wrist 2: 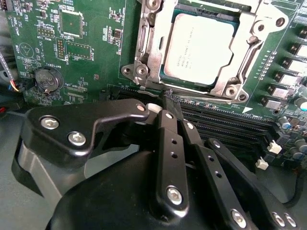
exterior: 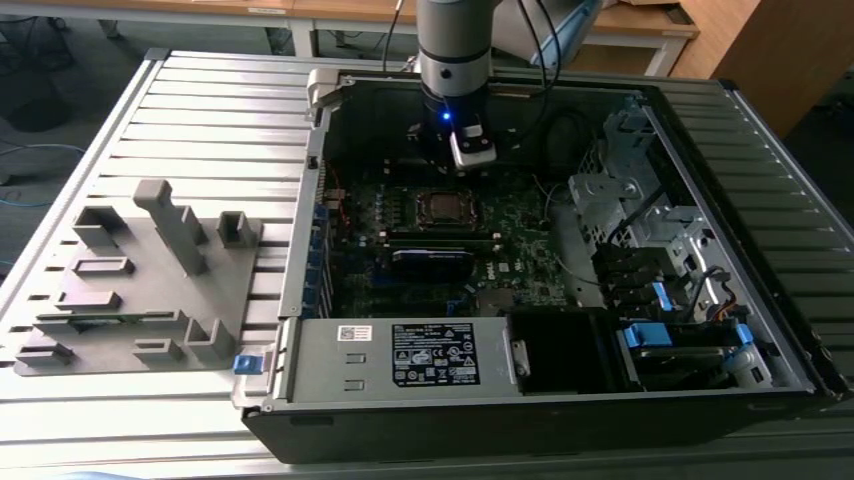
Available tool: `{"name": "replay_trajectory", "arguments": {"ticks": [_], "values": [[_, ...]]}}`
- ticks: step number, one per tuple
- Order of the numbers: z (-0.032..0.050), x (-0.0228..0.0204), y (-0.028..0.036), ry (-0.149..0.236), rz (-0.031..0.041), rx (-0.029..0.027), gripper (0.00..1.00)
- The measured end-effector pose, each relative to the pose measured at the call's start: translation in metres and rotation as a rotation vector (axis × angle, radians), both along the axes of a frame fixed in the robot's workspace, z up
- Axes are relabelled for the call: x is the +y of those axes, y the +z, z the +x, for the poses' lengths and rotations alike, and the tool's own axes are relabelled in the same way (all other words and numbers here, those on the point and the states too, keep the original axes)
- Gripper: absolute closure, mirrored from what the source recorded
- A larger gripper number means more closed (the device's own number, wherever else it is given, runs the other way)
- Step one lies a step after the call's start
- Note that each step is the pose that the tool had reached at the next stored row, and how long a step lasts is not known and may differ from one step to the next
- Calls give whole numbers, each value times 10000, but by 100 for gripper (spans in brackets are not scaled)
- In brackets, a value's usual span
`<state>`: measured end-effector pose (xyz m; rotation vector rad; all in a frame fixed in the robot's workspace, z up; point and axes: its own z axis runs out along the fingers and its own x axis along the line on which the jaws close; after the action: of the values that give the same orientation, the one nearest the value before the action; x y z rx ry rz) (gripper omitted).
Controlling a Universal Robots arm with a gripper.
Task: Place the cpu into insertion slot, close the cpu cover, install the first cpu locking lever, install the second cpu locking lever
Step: 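Install the first cpu locking lever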
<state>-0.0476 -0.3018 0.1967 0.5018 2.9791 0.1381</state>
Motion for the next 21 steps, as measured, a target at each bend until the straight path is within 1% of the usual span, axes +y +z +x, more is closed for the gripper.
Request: {"name": "replay_trajectory", "arguments": {"ticks": [4,9,13,17,21], "values": [[0,-1,4,4,-2,-1,89],[0,0,36,4,0,-1,89],[0,1,39,5,1,-2,89],[0,19,39,-1,0,-1,89],[0,24,39,0,1,-3,89]]}}
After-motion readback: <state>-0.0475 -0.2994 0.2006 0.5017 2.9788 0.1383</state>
